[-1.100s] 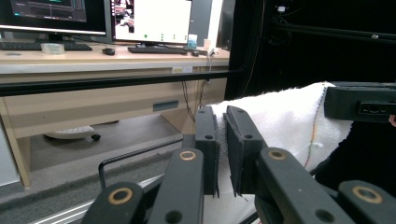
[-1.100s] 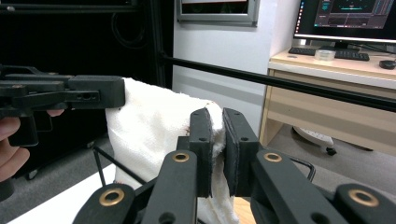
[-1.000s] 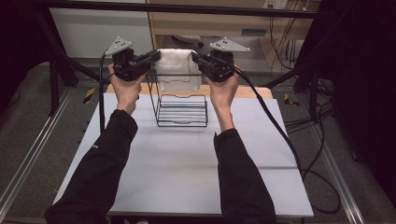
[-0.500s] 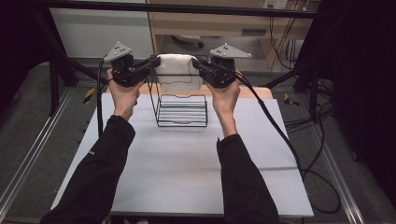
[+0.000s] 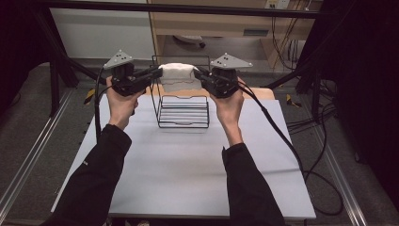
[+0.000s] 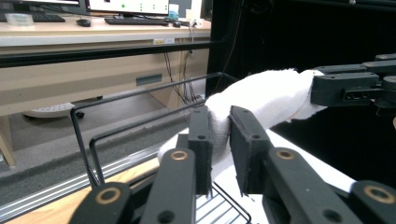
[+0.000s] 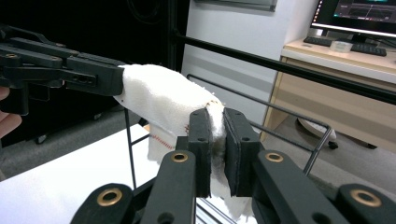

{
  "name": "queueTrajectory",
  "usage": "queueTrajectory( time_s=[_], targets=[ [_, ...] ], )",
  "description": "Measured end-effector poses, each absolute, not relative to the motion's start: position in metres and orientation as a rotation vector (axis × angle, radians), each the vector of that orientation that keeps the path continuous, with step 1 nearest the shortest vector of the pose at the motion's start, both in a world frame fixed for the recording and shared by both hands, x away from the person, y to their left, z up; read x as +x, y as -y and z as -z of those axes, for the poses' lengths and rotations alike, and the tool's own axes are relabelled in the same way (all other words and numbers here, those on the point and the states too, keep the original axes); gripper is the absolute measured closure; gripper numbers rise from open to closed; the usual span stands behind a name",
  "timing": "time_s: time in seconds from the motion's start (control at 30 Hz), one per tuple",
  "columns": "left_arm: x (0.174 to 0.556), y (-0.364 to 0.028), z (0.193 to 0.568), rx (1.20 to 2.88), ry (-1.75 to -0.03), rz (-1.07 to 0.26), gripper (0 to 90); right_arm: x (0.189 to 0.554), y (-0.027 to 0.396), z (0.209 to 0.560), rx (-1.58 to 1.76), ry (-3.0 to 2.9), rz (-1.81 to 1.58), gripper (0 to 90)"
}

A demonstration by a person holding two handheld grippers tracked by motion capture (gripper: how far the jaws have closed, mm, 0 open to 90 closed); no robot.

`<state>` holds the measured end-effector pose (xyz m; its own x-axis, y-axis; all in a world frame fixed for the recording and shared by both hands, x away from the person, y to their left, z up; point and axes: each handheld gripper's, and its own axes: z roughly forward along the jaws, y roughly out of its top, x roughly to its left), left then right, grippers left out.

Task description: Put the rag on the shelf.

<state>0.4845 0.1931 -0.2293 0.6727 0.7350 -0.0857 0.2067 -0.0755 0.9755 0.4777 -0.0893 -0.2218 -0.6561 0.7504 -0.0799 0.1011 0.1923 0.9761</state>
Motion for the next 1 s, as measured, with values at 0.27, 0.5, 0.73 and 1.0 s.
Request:
queueTrajectory(
  time_s=[0.27, 0.5, 0.73, 1.0],
  targets=[
    [0.478, -0.19, 0.231, 1.669, -0.789, -0.528, 73.3, 0.473, 0.089, 0.23, 0.781, -1.934, -1.482, 82.1],
    [0.476, -0.196, 0.215, 1.648, -0.802, -0.538, 71.0, 0.472, 0.091, 0.234, 0.779, -1.936, -1.493, 82.2],
    [0.484, -0.191, 0.201, 1.641, -0.853, -0.552, 82.9, 0.471, 0.092, 0.237, 0.781, -1.941, -1.496, 82.2],
    [0.493, -0.178, 0.204, 1.687, -0.889, -0.534, 88.6, 0.47, 0.091, 0.238, 0.773, -1.945, -1.488, 82.1]
  ],
)
